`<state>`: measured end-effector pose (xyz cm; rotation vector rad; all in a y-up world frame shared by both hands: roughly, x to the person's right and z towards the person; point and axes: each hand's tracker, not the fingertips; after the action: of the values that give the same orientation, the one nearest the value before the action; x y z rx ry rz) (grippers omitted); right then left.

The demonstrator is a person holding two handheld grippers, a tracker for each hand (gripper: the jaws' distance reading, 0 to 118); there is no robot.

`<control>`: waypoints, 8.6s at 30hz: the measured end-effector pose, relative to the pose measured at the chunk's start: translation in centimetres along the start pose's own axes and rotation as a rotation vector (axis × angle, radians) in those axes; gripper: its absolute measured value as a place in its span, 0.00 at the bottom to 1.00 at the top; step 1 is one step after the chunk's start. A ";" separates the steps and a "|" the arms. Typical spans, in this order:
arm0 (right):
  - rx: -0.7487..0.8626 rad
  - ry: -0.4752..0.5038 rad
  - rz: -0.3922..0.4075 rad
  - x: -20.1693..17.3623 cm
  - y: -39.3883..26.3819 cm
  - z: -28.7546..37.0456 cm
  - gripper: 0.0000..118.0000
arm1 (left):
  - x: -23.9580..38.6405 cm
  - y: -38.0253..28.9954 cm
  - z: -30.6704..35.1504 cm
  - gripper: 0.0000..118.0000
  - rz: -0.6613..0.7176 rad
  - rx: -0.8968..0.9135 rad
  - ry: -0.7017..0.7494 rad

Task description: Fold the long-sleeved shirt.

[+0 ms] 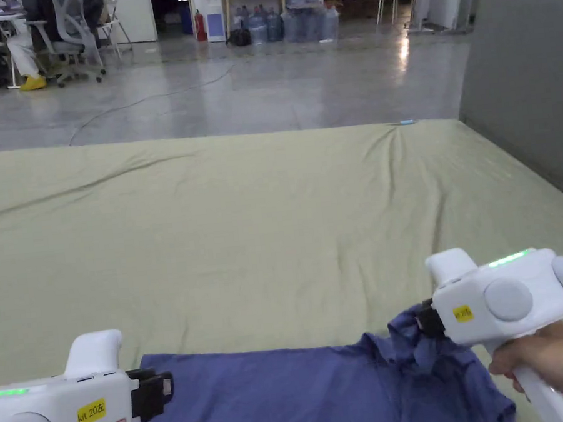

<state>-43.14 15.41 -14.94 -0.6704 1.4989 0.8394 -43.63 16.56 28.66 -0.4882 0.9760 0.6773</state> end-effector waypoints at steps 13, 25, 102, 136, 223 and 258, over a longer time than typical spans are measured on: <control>0.101 -0.091 -0.061 -0.2 -2.9 5.3 0.81 | 1.5 -1.4 2.3 0.00 -0.007 0.002 0.034; 0.051 -0.014 -0.109 2.1 -2.2 1.4 0.00 | -2.9 5.7 -9.1 0.40 0.046 -0.081 0.156; 0.011 0.016 0.046 0.8 -14.6 10.1 0.84 | -3.7 -10.3 3.9 0.95 0.001 -0.269 0.065; 0.104 0.103 -0.214 -11.8 -11.6 8.7 0.00 | -13.4 -15.0 -2.7 0.86 0.658 -0.264 -0.492; 0.170 -0.051 -0.474 -2.4 -15.4 11.9 0.00 | 20.7 -9.9 -14.4 0.00 -0.035 -0.411 -0.349; -0.063 0.271 -0.486 -8.9 -16.8 -1.9 0.00 | -0.1 -10.7 -8.4 0.65 0.391 -0.373 -0.354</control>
<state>-29.70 3.76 -8.11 -1.1749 1.4601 0.4335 -40.94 3.66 25.49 -0.4834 0.6110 1.2661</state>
